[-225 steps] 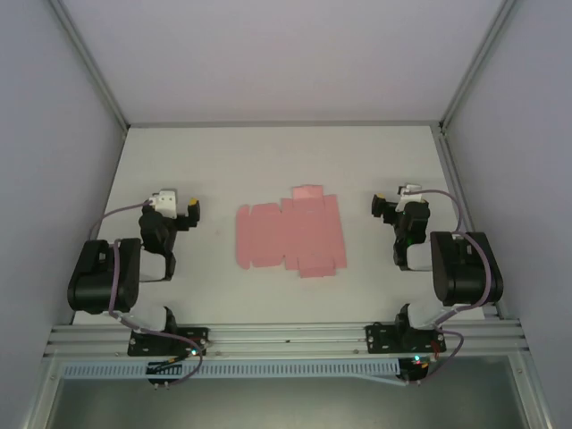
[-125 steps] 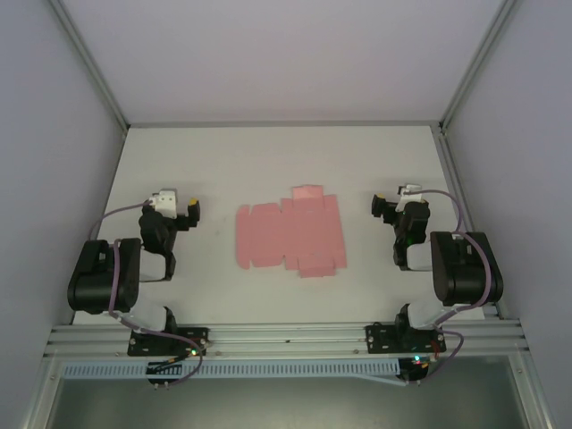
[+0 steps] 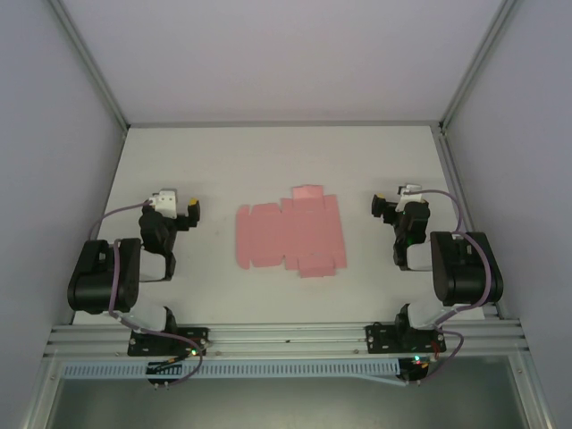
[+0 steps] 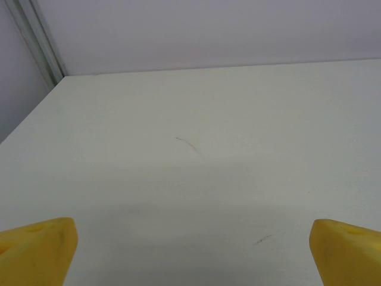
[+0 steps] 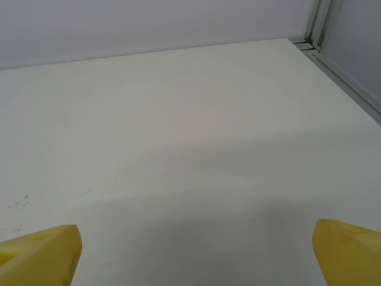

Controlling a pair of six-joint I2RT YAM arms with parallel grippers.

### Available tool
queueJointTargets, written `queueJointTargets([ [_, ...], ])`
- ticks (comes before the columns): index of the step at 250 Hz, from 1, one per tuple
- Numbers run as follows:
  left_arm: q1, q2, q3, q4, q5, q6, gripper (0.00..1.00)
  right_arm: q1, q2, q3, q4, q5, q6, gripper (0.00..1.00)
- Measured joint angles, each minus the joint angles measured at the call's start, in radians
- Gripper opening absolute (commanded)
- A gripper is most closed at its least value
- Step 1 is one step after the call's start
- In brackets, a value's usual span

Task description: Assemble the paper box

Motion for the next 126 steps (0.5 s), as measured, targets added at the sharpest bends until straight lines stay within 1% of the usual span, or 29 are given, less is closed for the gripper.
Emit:
queueJointTargets([
  [22,0.0,0.0,0.005,-0.009,0.0,0.0,1.0,0.0,0.0,0.0,0.0,-0.006,0.0,1.0],
  [46,0.0,-0.02,0.03,-0.068,-0.012,0.0,1.0,0.0,-0.024,0.0,-0.023,-0.045,-0.008,1.0],
  [85,0.0,-0.142,0.102,-0.244,-0.014,-0.005,1.0,0.001,-0.163,0.053,-0.2,-0.054,-0.01,1.0],
  [126,-0.01,-0.259,0.172,-0.414,0.006,-0.063,1.0,0.026,-0.266,0.171,-0.391,-0.009,0.006,1.0],
])
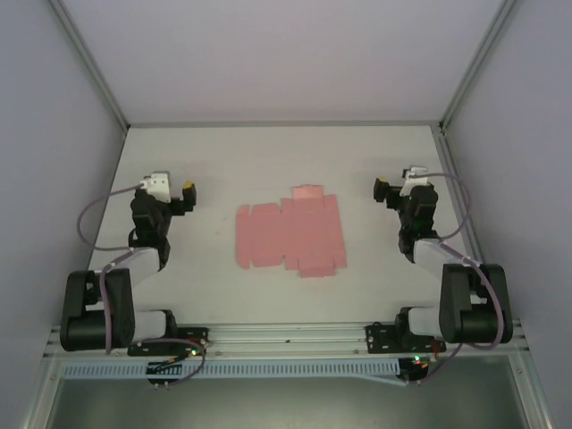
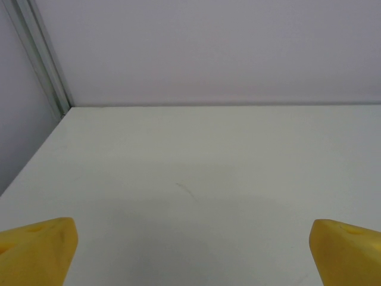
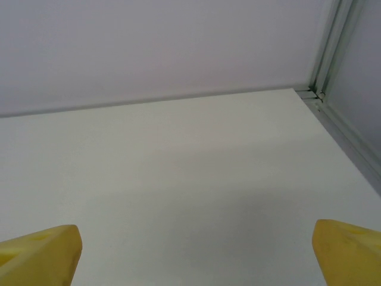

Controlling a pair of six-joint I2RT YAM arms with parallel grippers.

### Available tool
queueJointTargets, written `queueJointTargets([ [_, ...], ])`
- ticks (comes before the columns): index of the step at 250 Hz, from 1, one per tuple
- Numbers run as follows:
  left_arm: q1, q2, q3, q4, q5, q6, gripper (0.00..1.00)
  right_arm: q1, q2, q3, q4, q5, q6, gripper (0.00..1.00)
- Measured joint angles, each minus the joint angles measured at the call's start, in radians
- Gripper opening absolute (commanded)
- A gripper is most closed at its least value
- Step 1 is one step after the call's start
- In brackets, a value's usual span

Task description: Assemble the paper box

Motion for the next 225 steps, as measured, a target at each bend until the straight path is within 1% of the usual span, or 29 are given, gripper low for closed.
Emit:
queueJointTargets([
  [29,-0.043,-0.045,0.08,-0.161,0.002,-0.071,1.0,0.053,-0.043,0.082,-0.145,0.043,0.035,1.0],
  [52,-0.098,-0.053,0.172,-0.309,0.0,-0.153,1.0,0.132,-0.074,0.127,-0.264,0.065,0.076,1.0],
  [70,-0.162,-0.053,0.233,-0.404,-0.013,-0.211,1.0,0.208,-0.084,0.162,-0.351,0.071,0.124,1.0],
  [97,-0.281,-0.031,0.307,-0.526,-0.016,-0.285,1.0,0.328,-0.077,0.214,-0.466,0.067,0.196,1.0],
  [120,-0.359,0.014,0.345,-0.595,0.0,-0.33,1.0,0.424,-0.031,0.262,-0.541,0.055,0.26,0.99],
  [134,-0.385,0.041,0.349,-0.625,0.021,-0.361,1.0,0.462,0.015,0.286,-0.57,0.028,0.297,0.94],
  [143,-0.391,0.055,0.349,-0.645,0.037,-0.38,1.0,0.478,0.056,0.301,-0.588,-0.002,0.326,0.93],
  [152,-0.392,0.071,0.349,-0.658,0.051,-0.397,1.0,0.485,0.095,0.311,-0.599,-0.028,0.349,0.88],
  [170,-0.391,0.097,0.346,-0.668,0.081,-0.431,1.0,0.494,0.172,0.319,-0.608,-0.083,0.384,0.84],
  [188,-0.391,0.119,0.338,-0.673,0.113,-0.458,1.0,0.501,0.253,0.326,-0.621,-0.131,0.417,0.75],
  [203,-0.391,0.135,0.335,-0.685,0.134,-0.472,1.0,0.504,0.309,0.335,-0.64,-0.146,0.436,0.72],
  [216,-0.391,0.148,0.333,-0.696,0.148,-0.479,1.0,0.504,0.348,0.34,-0.654,-0.147,0.452,0.66],
  [225,-0.391,0.155,0.332,-0.707,0.156,-0.483,1.0,0.504,0.368,0.341,-0.661,-0.148,0.463,0.65],
])
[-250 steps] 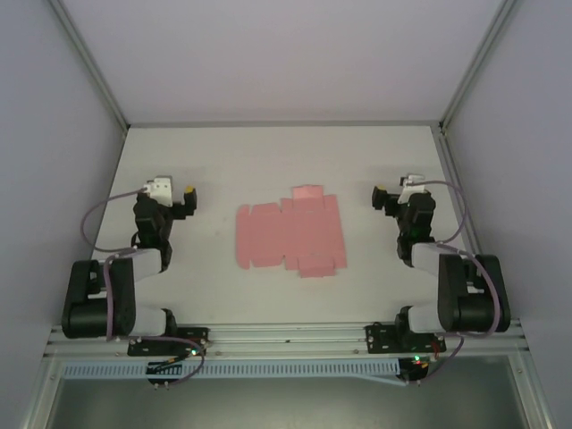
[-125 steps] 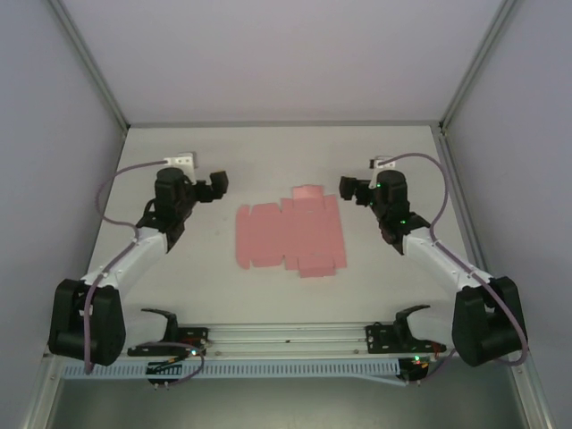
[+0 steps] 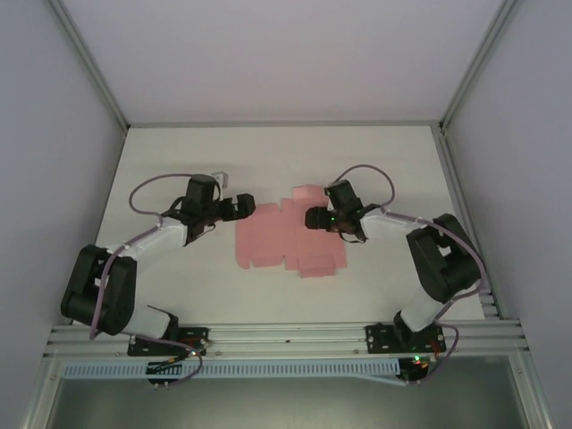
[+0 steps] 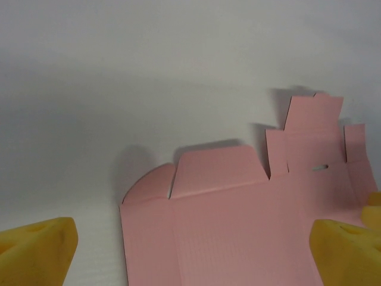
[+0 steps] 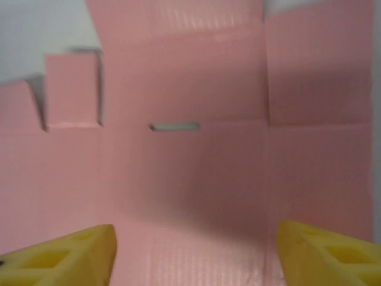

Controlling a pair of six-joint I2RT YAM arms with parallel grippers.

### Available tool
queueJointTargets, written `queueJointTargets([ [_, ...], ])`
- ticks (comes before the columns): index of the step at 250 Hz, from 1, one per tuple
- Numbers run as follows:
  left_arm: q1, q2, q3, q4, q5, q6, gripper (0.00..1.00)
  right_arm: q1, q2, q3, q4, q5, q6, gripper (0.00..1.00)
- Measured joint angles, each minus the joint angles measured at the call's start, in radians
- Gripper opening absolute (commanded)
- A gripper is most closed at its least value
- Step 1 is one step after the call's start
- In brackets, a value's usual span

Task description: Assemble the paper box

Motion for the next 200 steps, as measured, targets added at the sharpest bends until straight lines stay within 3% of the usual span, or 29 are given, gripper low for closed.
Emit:
queueJointTargets([
  [138,0.003,0.158,-0.01,-0.032,0.153,-0.061,0.96,-0.002,0.008,-0.055,0.105,0.003,0.072,0.65],
  [200,-0.007,0.167,-0.039,0.049,0.224,-0.097,0.81,-0.003,0.002,-0.075,0.139,0.0,0.082,0.65],
])
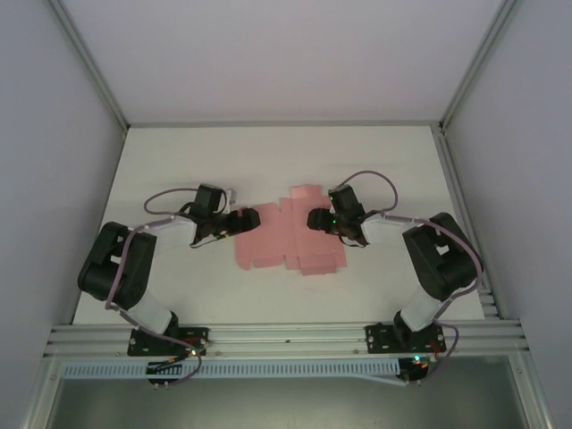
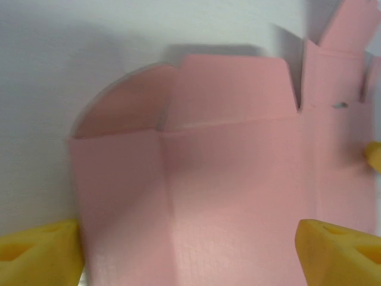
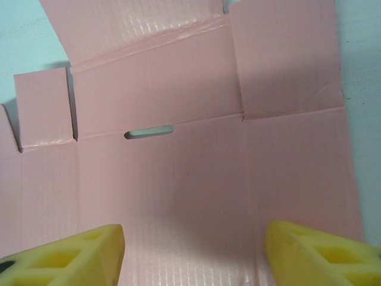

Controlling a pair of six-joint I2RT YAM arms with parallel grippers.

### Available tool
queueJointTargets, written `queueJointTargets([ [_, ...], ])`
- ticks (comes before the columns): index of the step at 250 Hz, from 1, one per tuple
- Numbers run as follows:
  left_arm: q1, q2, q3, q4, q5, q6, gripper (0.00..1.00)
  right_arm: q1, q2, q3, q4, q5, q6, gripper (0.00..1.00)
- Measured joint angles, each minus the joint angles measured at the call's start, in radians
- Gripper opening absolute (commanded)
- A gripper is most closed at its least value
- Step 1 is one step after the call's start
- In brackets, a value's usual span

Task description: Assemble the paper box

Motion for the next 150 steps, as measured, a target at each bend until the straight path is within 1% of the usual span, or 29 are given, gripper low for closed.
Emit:
queueJointTargets([
  [13,-0.015,0.0,-0.011,0.024,0.035,-0.015,0.75,-0.002,0.0,-0.002,0.006,-0.003,0.0,0.65],
  [39,-0.028,-0.014,-0.02,0.047,0.069,-0.028,0.66,-0.004,-0.004,-0.013,0.024,-0.008,0.001,0.65],
  [53,-0.027,-0.034,-0.021,0.049,0.075,-0.039,0.54,-0.004,-0.007,-0.019,0.033,-0.011,0.0,0.65],
  [69,-0.027,-0.057,-0.022,0.054,0.075,-0.043,0.36,-0.005,-0.01,-0.026,0.043,-0.012,0.0,0.66],
  [75,-0.028,-0.063,-0.022,0.056,0.075,-0.034,0.33,-0.006,-0.011,-0.028,0.048,-0.014,0.0,0.66],
  [81,-0.027,-0.07,-0.022,0.056,0.075,-0.031,0.3,-0.006,-0.013,-0.031,0.05,-0.015,0.0,0.66],
  [93,-0.027,-0.081,-0.022,0.055,0.073,-0.029,0.29,-0.007,-0.018,-0.035,0.051,-0.015,0.0,0.66],
  [98,-0.027,-0.084,-0.022,0.054,0.069,-0.027,0.27,-0.007,-0.019,-0.037,0.051,-0.015,0.0,0.66],
  [113,-0.027,-0.093,-0.022,0.047,0.055,-0.017,0.13,-0.011,-0.026,-0.042,0.051,-0.015,0.0,0.66],
  [122,-0.028,-0.097,-0.02,0.038,0.043,-0.009,0.0,-0.012,-0.03,-0.046,0.05,-0.015,0.0,0.66],
  [150,-0.029,-0.103,-0.002,-0.003,-0.012,0.013,0.0,-0.016,-0.055,-0.061,0.035,-0.016,-0.001,0.7],
])
